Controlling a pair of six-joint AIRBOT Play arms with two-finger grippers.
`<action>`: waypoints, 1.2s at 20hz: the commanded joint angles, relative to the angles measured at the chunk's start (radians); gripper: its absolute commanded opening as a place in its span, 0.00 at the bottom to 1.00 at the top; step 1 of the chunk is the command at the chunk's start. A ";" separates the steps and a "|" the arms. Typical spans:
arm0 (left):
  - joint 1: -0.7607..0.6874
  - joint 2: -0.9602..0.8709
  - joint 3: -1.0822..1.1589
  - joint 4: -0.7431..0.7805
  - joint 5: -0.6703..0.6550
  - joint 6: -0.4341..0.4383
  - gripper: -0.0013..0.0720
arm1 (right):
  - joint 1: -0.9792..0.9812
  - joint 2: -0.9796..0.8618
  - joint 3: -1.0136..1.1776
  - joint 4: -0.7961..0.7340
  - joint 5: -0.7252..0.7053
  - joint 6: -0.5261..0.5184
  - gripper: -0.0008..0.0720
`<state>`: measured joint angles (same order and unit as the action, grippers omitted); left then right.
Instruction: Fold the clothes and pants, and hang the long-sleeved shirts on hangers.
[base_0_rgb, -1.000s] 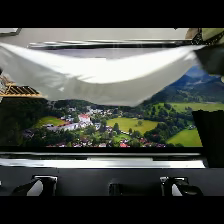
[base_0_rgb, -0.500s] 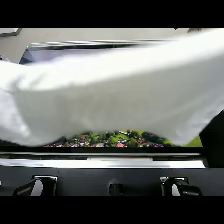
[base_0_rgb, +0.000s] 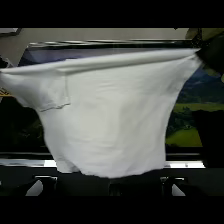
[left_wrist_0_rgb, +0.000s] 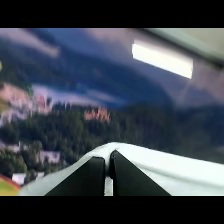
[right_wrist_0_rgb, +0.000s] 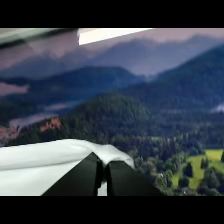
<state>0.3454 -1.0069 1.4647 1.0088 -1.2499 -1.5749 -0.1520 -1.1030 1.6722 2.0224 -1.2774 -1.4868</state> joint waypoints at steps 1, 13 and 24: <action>-0.115 -0.306 -0.036 -0.006 0.050 0.105 0.04 | 0.001 -0.261 -0.018 -0.010 -0.033 -0.013 0.07; -0.257 -0.782 0.098 -0.006 0.299 0.139 0.04 | 0.000 -0.633 -0.018 0.000 0.186 -0.141 0.07; -0.228 -0.774 0.111 0.172 -0.135 0.056 0.04 | 0.001 -0.649 -0.019 -0.102 -0.047 -0.054 0.07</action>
<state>0.1154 -1.7798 1.5749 1.1019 -1.3018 -1.4960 -0.1524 -1.7412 1.6535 1.9415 -1.2770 -1.5684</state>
